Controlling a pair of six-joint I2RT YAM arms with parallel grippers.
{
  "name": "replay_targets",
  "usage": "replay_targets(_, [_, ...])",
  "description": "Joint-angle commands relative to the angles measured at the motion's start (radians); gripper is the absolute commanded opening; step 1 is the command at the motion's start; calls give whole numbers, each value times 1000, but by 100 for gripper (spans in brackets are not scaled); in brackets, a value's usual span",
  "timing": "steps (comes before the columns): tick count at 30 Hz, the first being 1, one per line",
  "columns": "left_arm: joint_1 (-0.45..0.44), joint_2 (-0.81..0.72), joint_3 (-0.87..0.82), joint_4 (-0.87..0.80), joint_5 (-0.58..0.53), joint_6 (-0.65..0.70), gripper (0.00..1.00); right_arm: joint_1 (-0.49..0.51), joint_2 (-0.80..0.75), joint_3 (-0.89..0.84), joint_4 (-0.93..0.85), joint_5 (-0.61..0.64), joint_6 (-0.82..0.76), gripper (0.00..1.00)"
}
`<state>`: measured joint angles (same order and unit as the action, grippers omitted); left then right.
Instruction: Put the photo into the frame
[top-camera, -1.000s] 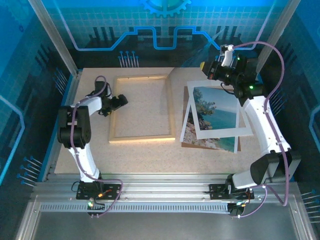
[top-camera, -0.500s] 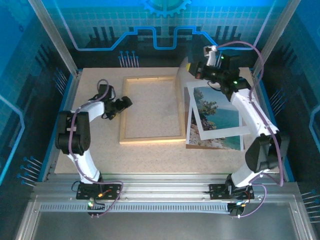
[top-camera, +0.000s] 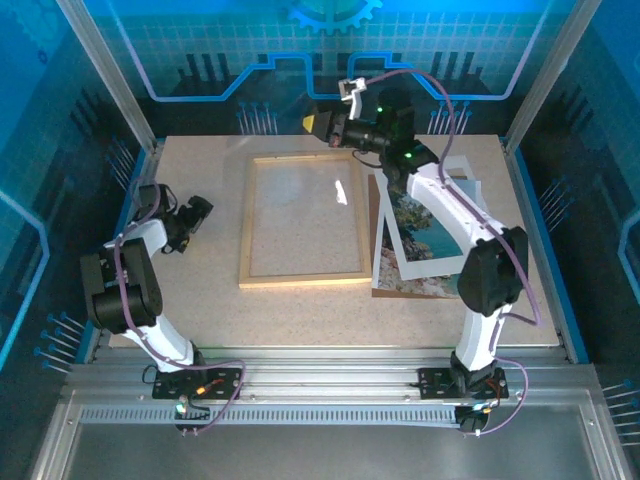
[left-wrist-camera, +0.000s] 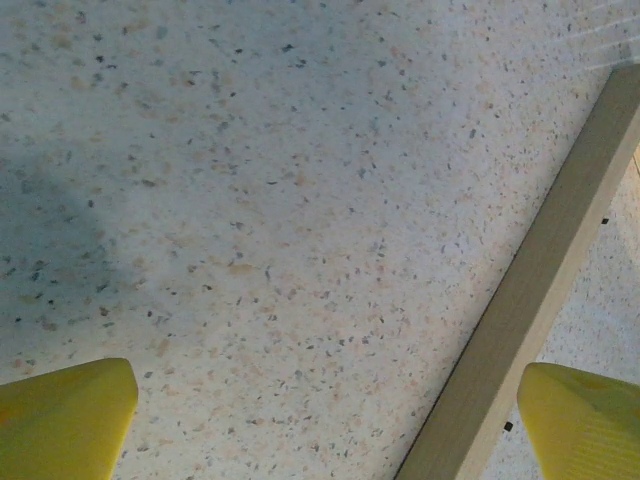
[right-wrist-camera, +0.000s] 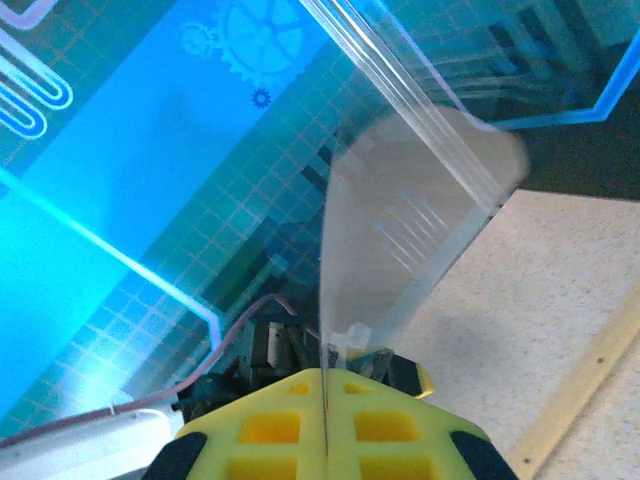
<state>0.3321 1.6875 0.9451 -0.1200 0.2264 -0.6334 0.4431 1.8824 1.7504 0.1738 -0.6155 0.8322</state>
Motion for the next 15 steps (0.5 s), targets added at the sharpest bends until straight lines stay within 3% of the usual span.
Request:
replay_targets(1, [16, -29, -25, 48, 37, -37, 99, 10, 67, -78, 203, -18, 177, 0])
replay_targets(8, [16, -22, -48, 62, 43, -34, 99, 28, 49, -296, 291, 116, 171, 0])
replay_targets(15, [7, -22, -50, 74, 93, -31, 99, 26, 102, -408, 374, 147, 274, 0])
